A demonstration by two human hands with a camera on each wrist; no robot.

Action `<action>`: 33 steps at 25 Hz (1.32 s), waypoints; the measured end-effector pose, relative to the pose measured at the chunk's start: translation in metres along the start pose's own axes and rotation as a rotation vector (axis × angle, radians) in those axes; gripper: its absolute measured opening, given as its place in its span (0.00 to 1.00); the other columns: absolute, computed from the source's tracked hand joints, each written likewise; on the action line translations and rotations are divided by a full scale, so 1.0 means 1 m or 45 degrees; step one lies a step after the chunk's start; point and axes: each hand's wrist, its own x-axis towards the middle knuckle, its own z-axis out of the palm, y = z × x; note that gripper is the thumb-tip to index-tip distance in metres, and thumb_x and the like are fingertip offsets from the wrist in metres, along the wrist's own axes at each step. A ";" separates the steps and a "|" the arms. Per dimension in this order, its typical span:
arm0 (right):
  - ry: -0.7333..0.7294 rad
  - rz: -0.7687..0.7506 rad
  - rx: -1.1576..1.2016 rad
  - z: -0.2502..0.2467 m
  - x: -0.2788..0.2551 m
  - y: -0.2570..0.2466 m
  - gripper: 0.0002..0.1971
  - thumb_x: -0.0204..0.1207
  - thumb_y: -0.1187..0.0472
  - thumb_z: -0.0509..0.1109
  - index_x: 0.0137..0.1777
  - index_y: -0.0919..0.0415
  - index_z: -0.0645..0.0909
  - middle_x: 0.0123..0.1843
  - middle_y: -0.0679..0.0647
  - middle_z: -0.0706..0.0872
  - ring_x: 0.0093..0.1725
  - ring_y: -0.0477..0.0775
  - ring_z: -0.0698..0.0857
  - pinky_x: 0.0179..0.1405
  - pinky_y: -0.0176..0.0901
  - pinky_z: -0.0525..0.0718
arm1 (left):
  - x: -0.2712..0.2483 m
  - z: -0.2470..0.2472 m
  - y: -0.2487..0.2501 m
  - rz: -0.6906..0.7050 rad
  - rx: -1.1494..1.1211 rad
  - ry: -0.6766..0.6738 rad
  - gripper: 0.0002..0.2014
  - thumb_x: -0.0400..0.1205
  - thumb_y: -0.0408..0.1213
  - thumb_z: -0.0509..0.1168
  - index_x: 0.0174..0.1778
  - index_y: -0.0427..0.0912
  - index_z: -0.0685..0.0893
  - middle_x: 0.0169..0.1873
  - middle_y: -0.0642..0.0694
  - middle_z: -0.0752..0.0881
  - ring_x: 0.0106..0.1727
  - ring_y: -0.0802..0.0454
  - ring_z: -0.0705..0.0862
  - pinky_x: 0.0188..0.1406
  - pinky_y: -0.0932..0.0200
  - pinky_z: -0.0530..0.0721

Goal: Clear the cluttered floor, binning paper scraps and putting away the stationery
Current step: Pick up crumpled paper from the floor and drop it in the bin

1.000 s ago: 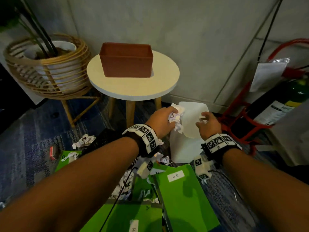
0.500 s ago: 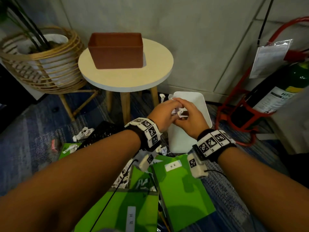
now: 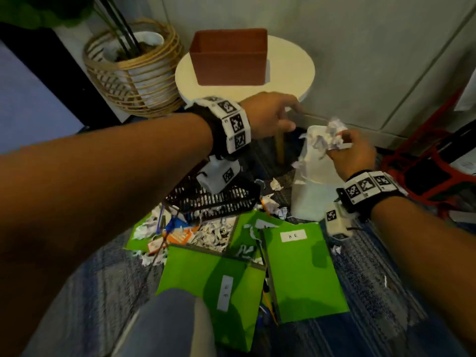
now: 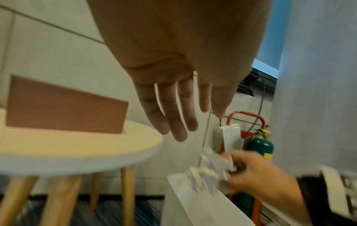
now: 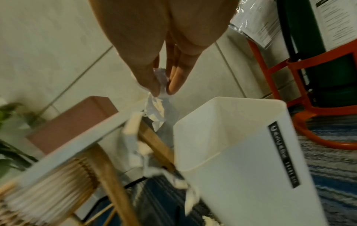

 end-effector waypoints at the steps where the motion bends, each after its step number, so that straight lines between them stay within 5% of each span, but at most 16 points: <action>1: -0.013 0.050 -0.082 -0.001 0.006 0.010 0.15 0.71 0.63 0.76 0.57 0.61 0.82 0.56 0.61 0.87 0.55 0.64 0.84 0.50 0.41 0.77 | -0.003 -0.014 -0.001 -0.030 0.007 0.020 0.16 0.83 0.45 0.65 0.66 0.50 0.80 0.50 0.51 0.88 0.36 0.61 0.84 0.45 0.62 0.80; 7: -0.324 0.286 -0.433 0.005 0.018 0.061 0.29 0.70 0.68 0.73 0.73 0.60 0.73 0.68 0.70 0.78 0.65 0.71 0.79 0.67 0.60 0.79 | -0.004 -0.036 0.007 -0.140 -0.216 0.206 0.07 0.85 0.38 0.62 0.55 0.48 0.83 0.40 0.47 0.89 0.34 0.52 0.88 0.28 0.61 0.85; 9: -0.219 0.211 -0.352 0.012 0.000 0.058 0.33 0.69 0.68 0.71 0.76 0.57 0.69 0.72 0.68 0.73 0.69 0.69 0.75 0.70 0.59 0.76 | -0.003 -0.013 0.008 -0.188 -0.322 0.175 0.07 0.84 0.36 0.62 0.54 0.46 0.84 0.39 0.47 0.89 0.31 0.53 0.87 0.25 0.64 0.82; 12: 0.052 -0.124 -0.052 0.031 -0.061 0.037 0.24 0.70 0.68 0.66 0.67 0.56 0.76 0.66 0.62 0.75 0.64 0.61 0.77 0.66 0.52 0.76 | -0.006 0.047 -0.005 -0.268 -0.504 0.095 0.07 0.84 0.33 0.59 0.50 0.41 0.84 0.36 0.44 0.87 0.25 0.56 0.83 0.21 0.66 0.78; 14: -0.028 -0.195 0.083 0.057 -0.110 0.030 0.17 0.71 0.69 0.65 0.59 0.57 0.79 0.58 0.58 0.80 0.55 0.57 0.80 0.56 0.47 0.79 | -0.019 0.095 -0.024 -0.317 -0.438 -0.015 0.07 0.83 0.34 0.60 0.50 0.44 0.84 0.36 0.49 0.87 0.28 0.56 0.82 0.28 0.64 0.79; 16: -0.297 -0.049 0.128 0.093 -0.159 0.039 0.11 0.76 0.70 0.65 0.54 0.59 0.82 0.49 0.55 0.85 0.48 0.55 0.83 0.48 0.41 0.77 | -0.045 0.146 -0.050 -0.364 -0.324 -0.116 0.08 0.82 0.35 0.62 0.52 0.46 0.86 0.40 0.51 0.87 0.38 0.55 0.85 0.38 0.61 0.80; 21: -0.950 0.307 -0.249 0.179 -0.246 0.099 0.11 0.77 0.68 0.63 0.52 0.58 0.85 0.54 0.62 0.88 0.50 0.64 0.85 0.45 0.44 0.79 | -0.130 0.260 -0.124 -0.453 -0.127 -0.491 0.12 0.82 0.38 0.61 0.58 0.48 0.84 0.57 0.45 0.85 0.59 0.44 0.83 0.50 0.58 0.77; 26: -0.917 0.413 -0.420 0.222 -0.251 0.128 0.08 0.80 0.60 0.65 0.56 0.58 0.82 0.54 0.62 0.87 0.51 0.65 0.84 0.49 0.52 0.84 | -0.170 0.335 -0.178 -0.508 -0.119 -0.493 0.15 0.83 0.37 0.59 0.65 0.47 0.80 0.62 0.42 0.83 0.60 0.40 0.82 0.55 0.50 0.81; 30: -0.880 0.565 -0.305 0.259 -0.248 0.135 0.22 0.79 0.47 0.67 0.70 0.54 0.74 0.60 0.60 0.85 0.53 0.63 0.86 0.49 0.51 0.85 | -0.193 0.373 -0.210 -0.557 -0.065 -0.432 0.14 0.82 0.37 0.59 0.63 0.47 0.78 0.59 0.42 0.81 0.59 0.38 0.81 0.55 0.46 0.81; 33: -1.014 0.494 -0.413 0.283 -0.256 0.137 0.36 0.72 0.43 0.74 0.78 0.49 0.65 0.72 0.61 0.76 0.64 0.65 0.81 0.56 0.50 0.82 | -0.206 0.376 -0.234 -0.724 -0.074 -0.349 0.18 0.83 0.41 0.58 0.71 0.48 0.72 0.67 0.40 0.76 0.63 0.35 0.77 0.61 0.42 0.79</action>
